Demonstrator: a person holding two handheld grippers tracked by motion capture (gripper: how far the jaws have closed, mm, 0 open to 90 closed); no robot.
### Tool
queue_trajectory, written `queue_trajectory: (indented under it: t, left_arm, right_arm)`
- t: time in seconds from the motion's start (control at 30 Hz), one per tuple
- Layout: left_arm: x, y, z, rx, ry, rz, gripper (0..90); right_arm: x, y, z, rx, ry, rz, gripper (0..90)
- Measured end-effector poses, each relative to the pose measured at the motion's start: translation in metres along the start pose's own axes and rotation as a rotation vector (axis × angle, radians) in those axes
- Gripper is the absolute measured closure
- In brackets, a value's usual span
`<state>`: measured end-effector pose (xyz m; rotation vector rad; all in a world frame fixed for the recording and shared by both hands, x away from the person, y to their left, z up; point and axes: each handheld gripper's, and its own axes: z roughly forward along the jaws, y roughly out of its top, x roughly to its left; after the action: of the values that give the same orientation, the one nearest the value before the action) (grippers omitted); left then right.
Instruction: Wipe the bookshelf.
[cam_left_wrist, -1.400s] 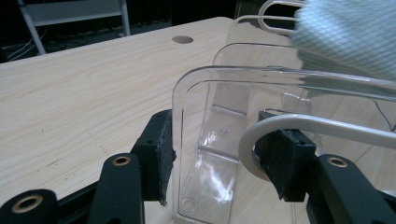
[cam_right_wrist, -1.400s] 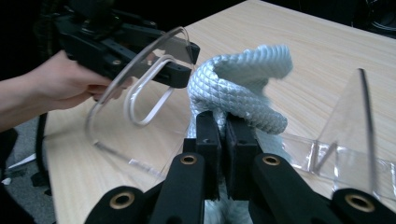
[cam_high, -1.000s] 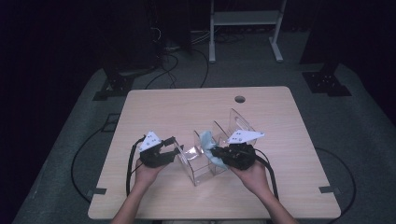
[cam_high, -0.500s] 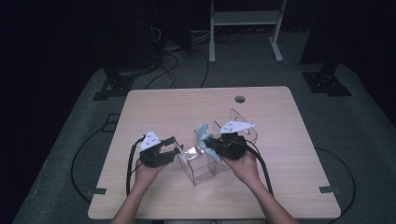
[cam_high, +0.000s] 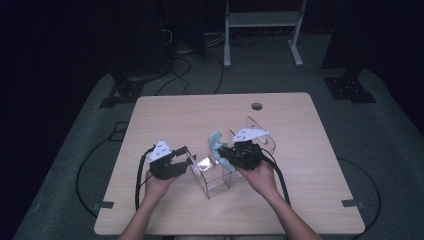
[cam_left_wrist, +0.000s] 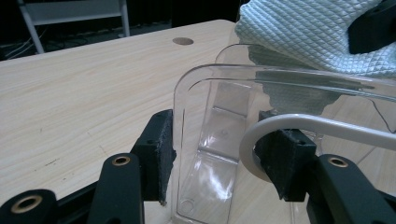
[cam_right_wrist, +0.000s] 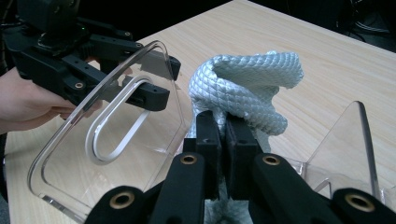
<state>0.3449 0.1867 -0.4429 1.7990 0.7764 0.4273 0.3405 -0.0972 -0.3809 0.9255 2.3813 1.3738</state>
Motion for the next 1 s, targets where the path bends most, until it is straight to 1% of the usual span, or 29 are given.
queue_trajectory:
  t: [0.07, 0.17, 0.27, 0.4, 0.5, 0.57, 0.63, 0.7, 0.73, 0.77, 0.8, 0.83, 0.9, 0.93, 1.0]
  left_arm:
    - [0.001, 0.000, 0.000, 0.002, -0.003, -0.003, 46.7]
    - [0.000, 0.001, 0.001, 0.004, 0.001, 0.004, 46.9]
    - [-0.002, 0.000, 0.000, 0.002, 0.011, 0.003, 47.0]
    - [-0.001, 0.000, 0.000, 0.003, 0.009, 0.004, 47.0]
    - [-0.001, 0.000, 0.001, -0.004, 0.007, 0.000, 47.0]
    - [-0.001, 0.000, 0.001, -0.004, 0.007, 0.003, 47.0]
    - [-0.001, 0.000, 0.001, -0.004, 0.008, 0.001, 47.0]
    - [-0.001, 0.000, 0.001, -0.002, 0.010, 0.005, 47.0]
    - [-0.001, 0.000, 0.001, 0.000, 0.011, 0.004, 46.9]
    - [-0.001, 0.001, 0.001, 0.004, 0.011, 0.004, 46.8]
    - [-0.001, 0.001, 0.001, 0.006, 0.011, 0.008, 46.7]
    - [-0.002, 0.001, 0.001, 0.008, 0.011, 0.007, 46.8]
    - [-0.002, 0.001, 0.001, 0.007, 0.011, 0.006, 46.8]
    - [-0.001, 0.001, 0.001, 0.008, 0.011, 0.007, 46.8]
    - [-0.002, 0.001, 0.001, 0.008, 0.011, 0.007, 46.8]
  right_arm:
    - [0.001, -0.002, -0.003, -0.002, -0.001, -0.006, 85.5]
    - [0.004, -0.006, -0.008, -0.003, -0.001, -0.005, 85.6]
    - [0.002, -0.003, -0.005, 0.004, 0.001, -0.003, 85.5]
    - [-0.001, 0.012, 0.012, 0.029, -0.029, -0.009, 85.6]
    - [-0.004, 0.024, 0.024, 0.051, -0.060, -0.026, 85.6]
    - [-0.005, 0.031, 0.032, 0.074, -0.069, -0.025, 85.6]
    - [-0.008, 0.040, 0.041, 0.102, -0.080, -0.012, 85.6]
    - [-0.010, 0.046, 0.049, 0.122, -0.085, -0.012, 85.6]
    - [-0.010, 0.047, 0.050, 0.129, -0.086, -0.009, 85.6]
    - [-0.011, 0.048, 0.052, 0.128, -0.084, -0.020, 85.5]
    - [-0.010, 0.048, 0.050, 0.130, -0.083, -0.009, 85.5]
    - [-0.011, 0.046, 0.049, 0.120, -0.070, -0.005, 85.5]
    - [-0.010, 0.038, 0.039, 0.100, -0.052, 0.002, 85.5]
    - [-0.008, 0.035, 0.034, 0.094, -0.050, -0.002, 85.5]
    - [-0.004, 0.028, 0.025, 0.083, -0.053, -0.032, 85.5]
